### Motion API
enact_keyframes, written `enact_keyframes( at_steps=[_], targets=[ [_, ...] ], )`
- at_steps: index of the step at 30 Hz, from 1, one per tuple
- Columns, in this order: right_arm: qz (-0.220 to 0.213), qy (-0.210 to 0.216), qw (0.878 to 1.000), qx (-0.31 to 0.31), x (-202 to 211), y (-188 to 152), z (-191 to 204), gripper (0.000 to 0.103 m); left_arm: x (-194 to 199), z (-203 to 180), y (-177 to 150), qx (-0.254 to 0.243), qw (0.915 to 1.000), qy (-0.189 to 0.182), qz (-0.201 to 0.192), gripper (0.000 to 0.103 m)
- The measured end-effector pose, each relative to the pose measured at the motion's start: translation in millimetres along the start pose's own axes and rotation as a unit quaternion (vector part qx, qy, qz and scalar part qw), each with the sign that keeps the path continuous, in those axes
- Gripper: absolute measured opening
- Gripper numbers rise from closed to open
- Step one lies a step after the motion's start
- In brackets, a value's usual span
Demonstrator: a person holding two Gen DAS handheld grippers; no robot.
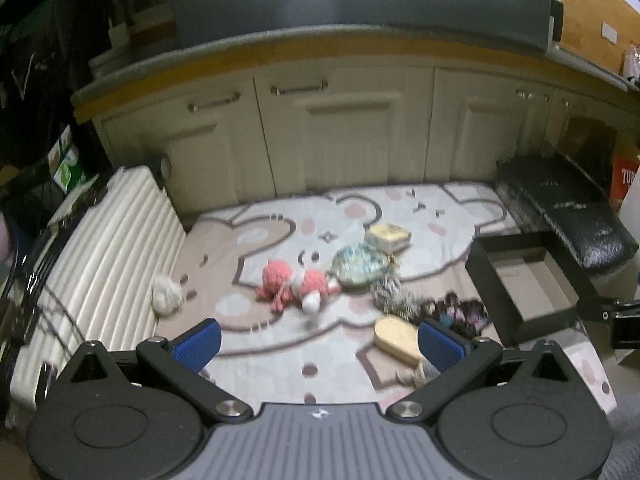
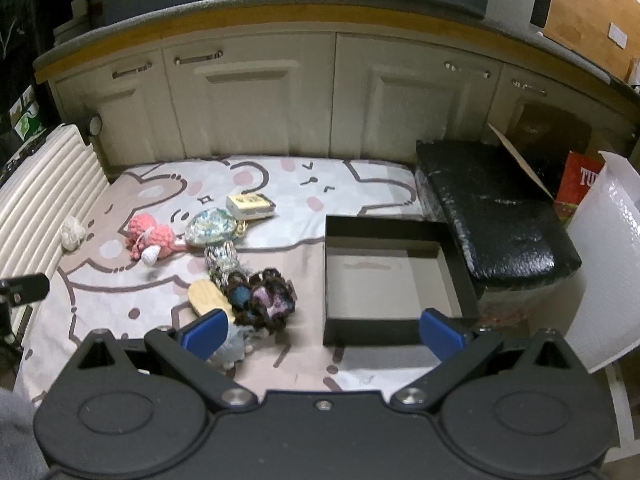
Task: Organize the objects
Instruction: 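Grasp the grey-blue crochet ball with the left tool while the right tool grasps the dark crochet cluster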
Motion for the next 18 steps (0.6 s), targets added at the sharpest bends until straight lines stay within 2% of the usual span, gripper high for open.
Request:
enact_keyframes(
  at_steps=[7, 13, 15, 18],
  targets=[
    [-0.010, 0.036, 0.999, -0.011, -14, 35, 10, 0.103, -22, 8, 13, -0.038, 0.9984, -0.038, -0.017, 0.103],
    [0.002, 0.077, 0.997, -0.027, -50, 60, 18, 0.103, -57, 2, 3, -0.087, 0.9941, -0.065, 0.012, 0.103],
    [0.014, 0.094, 0.995, -0.035, -66, 65, 20, 0.103, -70, -1, -2, -0.099, 0.9904, -0.093, 0.026, 0.103],
    [0.058, 0.110, 0.991, -0.047, -98, 68, 25, 0.103, -88, -10, -7, -0.136, 0.9821, -0.122, 0.045, 0.103]
  ],
)
Point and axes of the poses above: each gripper's, at about its wrist camera, not at the fingertips, and x roughly against the way its jaws point, z to its left, y to its top, the point moved 2 cm from there along -x, roughly the way its jaws point, and after that the axes turned 11 degrees about -y, right-handed, at the moved point
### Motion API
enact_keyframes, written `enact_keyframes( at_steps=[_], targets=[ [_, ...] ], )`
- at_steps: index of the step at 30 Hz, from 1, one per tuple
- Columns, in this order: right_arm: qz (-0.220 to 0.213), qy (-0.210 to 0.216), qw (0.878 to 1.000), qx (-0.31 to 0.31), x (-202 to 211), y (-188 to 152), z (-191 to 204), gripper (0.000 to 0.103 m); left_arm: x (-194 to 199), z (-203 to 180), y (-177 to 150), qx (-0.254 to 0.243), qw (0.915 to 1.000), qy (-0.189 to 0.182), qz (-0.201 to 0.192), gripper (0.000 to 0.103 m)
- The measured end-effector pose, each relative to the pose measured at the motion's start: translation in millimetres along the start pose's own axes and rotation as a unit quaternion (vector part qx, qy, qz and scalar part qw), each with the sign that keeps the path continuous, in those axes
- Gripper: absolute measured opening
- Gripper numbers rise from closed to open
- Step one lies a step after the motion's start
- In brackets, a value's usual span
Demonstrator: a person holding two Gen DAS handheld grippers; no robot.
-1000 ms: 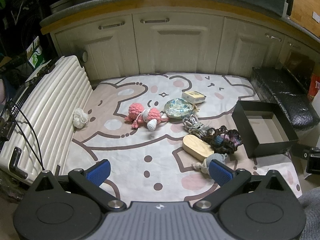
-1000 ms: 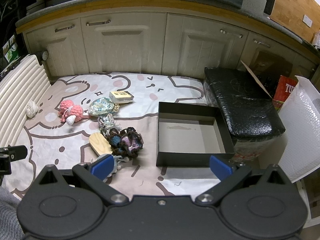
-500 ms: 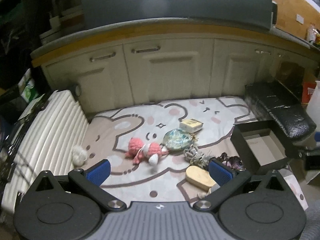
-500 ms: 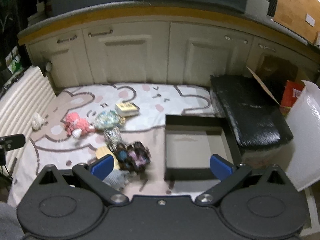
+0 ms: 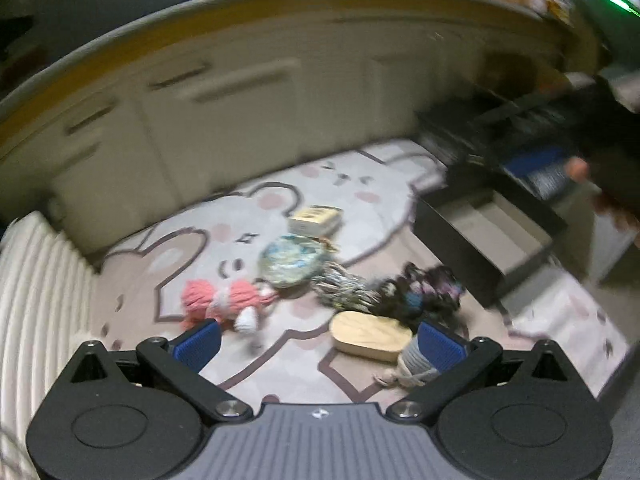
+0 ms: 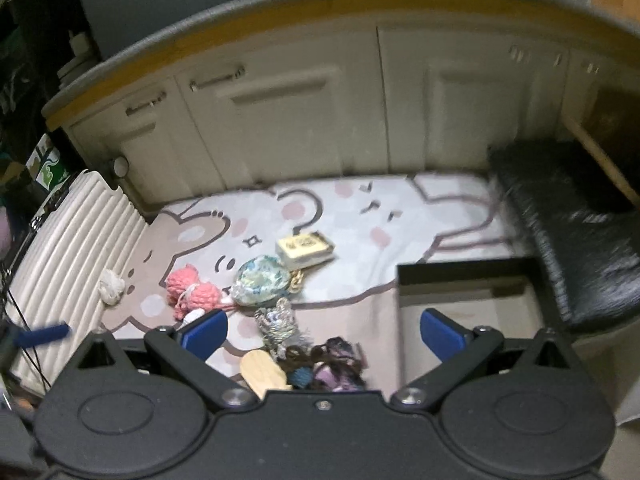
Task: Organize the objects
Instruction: 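Grasp the grey-blue crochet ball with the left tool while the right tool grasps the dark crochet cluster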
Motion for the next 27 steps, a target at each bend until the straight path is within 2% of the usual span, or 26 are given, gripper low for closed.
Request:
enact_keyframes(
  at_steps=[3, 6, 8, 10, 17, 21, 27],
  targets=[
    [0.036, 0.002, 0.999, -0.012, -30, 3, 2, 0.103, -18, -6, -2, -0.042, 0.9981, -0.040, 0.017, 0.103],
    [0.069, 0.018, 0.997, -0.021, -56, 0, 5, 0.103, -37, -9, -3, -0.061, 0.9931, -0.092, 0.040, 0.100],
    [0.097, 0.023, 0.994, -0.033, -74, -4, 4, 0.102, -51, -11, -5, -0.068, 0.9895, -0.112, 0.062, 0.085],
    [0.121, 0.025, 0.992, -0.041, -90, -9, 4, 0.089, -65, -12, -6, -0.073, 0.9857, -0.129, 0.080, 0.080],
    [0.185, 0.029, 0.982, -0.036, -126, -31, 6, 0.088, -104, -26, -16, -0.102, 0.9661, -0.205, 0.119, 0.068],
    [0.195, 0.029, 0.980, -0.019, -140, -37, 11, 0.086, -127, -32, -22, -0.109, 0.9618, -0.209, 0.140, 0.065],
    [0.204, 0.006, 0.979, 0.009, -156, -43, 15, 0.080, -146, -37, -26, -0.110, 0.9600, -0.206, 0.154, 0.062]
  ],
)
Point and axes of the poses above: each gripper's, at about its wrist camera, not at the fingertips, and x roughly against the way its jaws point, z to its left, y to its top, the point moved 2 cm from there along -x, roughly the way its jaws point, and after that the axes turned 11 degrees about -y, right-handed, at the moved point
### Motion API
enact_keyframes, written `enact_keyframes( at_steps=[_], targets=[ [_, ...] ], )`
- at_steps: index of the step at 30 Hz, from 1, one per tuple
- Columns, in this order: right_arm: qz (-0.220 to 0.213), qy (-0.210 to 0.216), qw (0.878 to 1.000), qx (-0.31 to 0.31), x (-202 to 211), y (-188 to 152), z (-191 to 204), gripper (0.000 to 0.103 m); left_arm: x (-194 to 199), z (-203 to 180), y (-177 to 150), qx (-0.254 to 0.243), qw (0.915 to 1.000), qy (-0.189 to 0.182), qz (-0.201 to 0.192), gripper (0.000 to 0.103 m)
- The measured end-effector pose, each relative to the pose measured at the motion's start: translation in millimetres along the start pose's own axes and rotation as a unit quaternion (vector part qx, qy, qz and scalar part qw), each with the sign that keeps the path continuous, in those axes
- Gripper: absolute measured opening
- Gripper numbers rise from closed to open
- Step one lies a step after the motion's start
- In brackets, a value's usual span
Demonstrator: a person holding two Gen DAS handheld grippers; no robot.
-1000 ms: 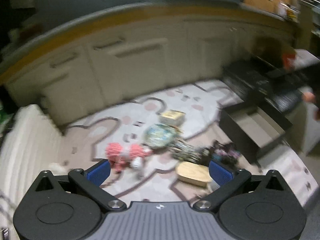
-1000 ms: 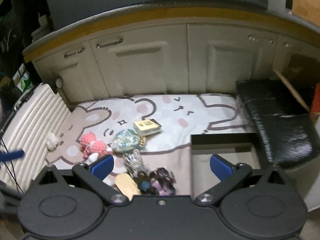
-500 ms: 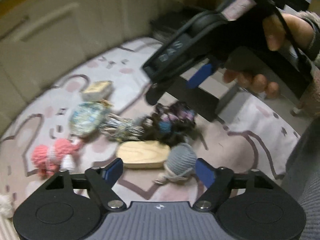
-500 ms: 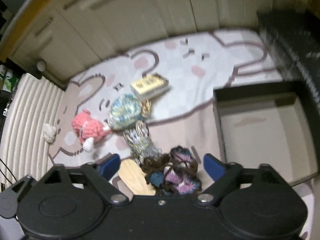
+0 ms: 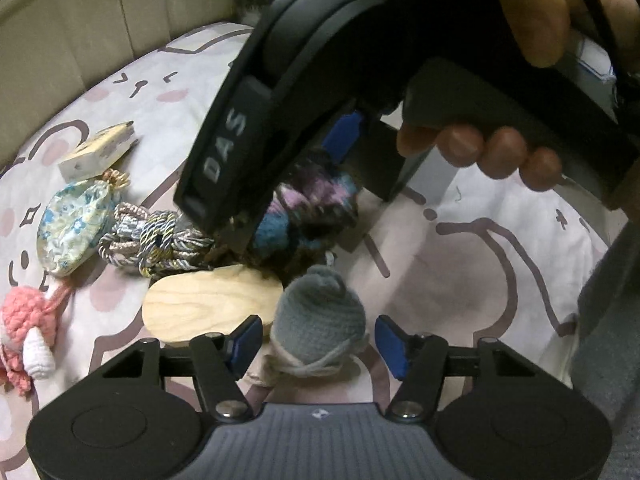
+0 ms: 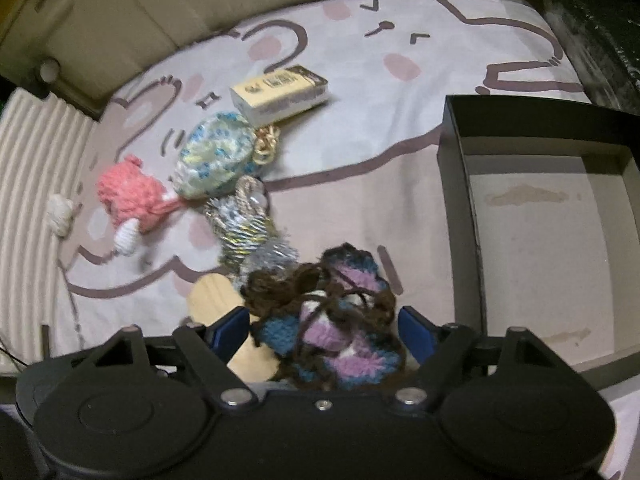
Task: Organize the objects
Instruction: 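Grasp the grey-blue crochet ball with the left tool while the right tool grasps the dark crochet cluster, then carry the crochet ball and crochet cluster with both tools into the black box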
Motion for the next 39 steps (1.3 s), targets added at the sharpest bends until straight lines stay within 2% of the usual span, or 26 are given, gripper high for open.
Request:
enact_keyframes(
  at_steps=[3, 5, 6, 10, 13, 19, 24, 32, 35, 39],
  targets=[
    [-0.004, -0.011, 1.000, 0.028, -2, -1, 6, 0.078, 0, -2, 1, -0.009, 0.9999, 0.005, 0.004, 0.061],
    [0.000, -0.015, 0.999, 0.042, -4, -2, 9, 0.073, 0, -3, 0, -0.012, 0.9999, 0.005, 0.009, 0.054],
    [0.002, -0.017, 0.999, 0.048, -4, -3, 10, 0.070, 0, -3, 1, -0.007, 0.9999, 0.005, 0.009, 0.053],
    [-0.004, -0.017, 0.999, 0.051, 1, -3, 9, 0.049, 3, -2, 2, 0.012, 0.9999, 0.005, 0.010, 0.049],
    [-0.015, -0.014, 0.999, 0.049, 8, -4, 9, 0.041, 12, 1, 3, 0.036, 0.9993, 0.002, 0.004, 0.049],
    [-0.067, -0.001, 0.996, 0.056, 39, -5, 12, 0.039, 50, 5, -1, 0.080, 0.9958, 0.030, -0.032, 0.049],
    [-0.113, 0.017, 0.993, 0.038, 71, -6, 11, 0.039, 77, 7, 2, 0.119, 0.9881, 0.073, -0.064, 0.049],
    [-0.174, 0.022, 0.984, 0.010, 113, -16, 5, 0.039, 120, -3, 2, 0.167, 0.9720, 0.127, -0.106, 0.049],
    [-0.190, 0.021, 0.982, 0.000, 124, -20, -1, 0.039, 134, -6, 1, 0.185, 0.9633, 0.149, -0.125, 0.049],
    [-0.209, 0.015, 0.978, -0.008, 136, -27, -8, 0.039, 152, -12, -2, 0.212, 0.9523, 0.161, -0.150, 0.049]
  ],
)
Point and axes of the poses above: each gripper's, at about its wrist camera, not at the fingertips, and x roughly against the way its jaws point, z to its left, y to its top, the point moved 2 cm from there along -x, roughly the way its jaws point, and after that the axes turned 11 degrees about -y, right-handed, at the moved point
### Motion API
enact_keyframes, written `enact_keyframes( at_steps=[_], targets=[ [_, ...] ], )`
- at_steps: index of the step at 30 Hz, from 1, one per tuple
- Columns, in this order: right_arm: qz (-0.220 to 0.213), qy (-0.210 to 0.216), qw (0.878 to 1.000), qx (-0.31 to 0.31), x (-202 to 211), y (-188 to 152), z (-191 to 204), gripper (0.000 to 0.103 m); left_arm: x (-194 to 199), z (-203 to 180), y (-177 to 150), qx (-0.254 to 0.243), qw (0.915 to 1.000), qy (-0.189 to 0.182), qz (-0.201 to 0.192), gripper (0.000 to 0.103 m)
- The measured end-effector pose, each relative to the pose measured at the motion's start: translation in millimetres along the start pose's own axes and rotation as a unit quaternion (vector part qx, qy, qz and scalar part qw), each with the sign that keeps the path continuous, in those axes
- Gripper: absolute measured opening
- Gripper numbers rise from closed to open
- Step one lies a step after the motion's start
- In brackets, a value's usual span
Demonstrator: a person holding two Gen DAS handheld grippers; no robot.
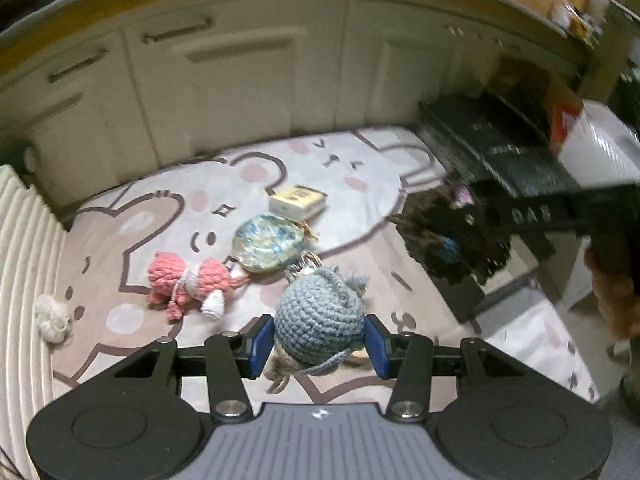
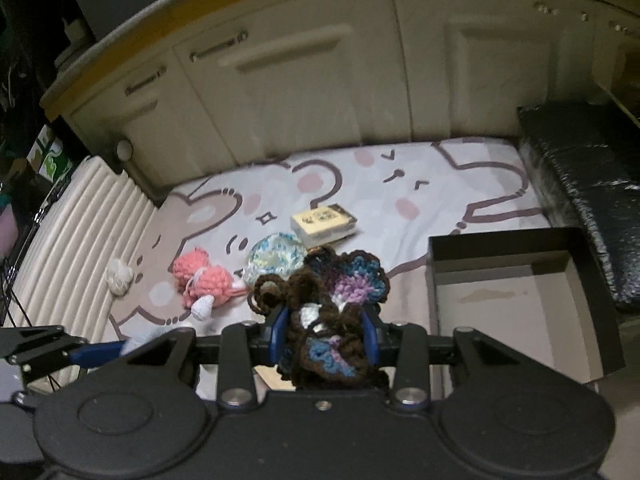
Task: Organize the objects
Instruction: 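Carry the crochet ball and crochet cluster with both tools into the black box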
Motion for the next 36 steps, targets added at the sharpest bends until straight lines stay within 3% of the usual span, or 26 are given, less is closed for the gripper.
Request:
enact_keyframes(
  at_steps=[8, 21, 36],
  targets=[
    [-0.046, -0.005, 0.999, 0.009, 25, -2, -5, 0.040, 17, -1, 9, 0.044, 0.9980, 0.030, -0.034, 0.049],
    [-0.080, -0.027, 0.996, 0.016, 44, 3, -16, 0.040, 22, -7, 29, 0.093, 0.9914, 0.062, -0.069, 0.050],
    [-0.091, -0.097, 0.991, -0.013, 46, 36, -79, 0.041, -27, -56, 85, 0.061, 0.9949, 0.018, -0.078, 0.050]
  ],
)
Point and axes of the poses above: each gripper's, at about its wrist camera, not at the fingertips, and x roughly against the way its jaws point, z to its left, y to its top, the point moved 2 cm from there along -x, roughly the way its jaws point, and after that the axes turned 11 degrees about -y, right-handed, at the moved point
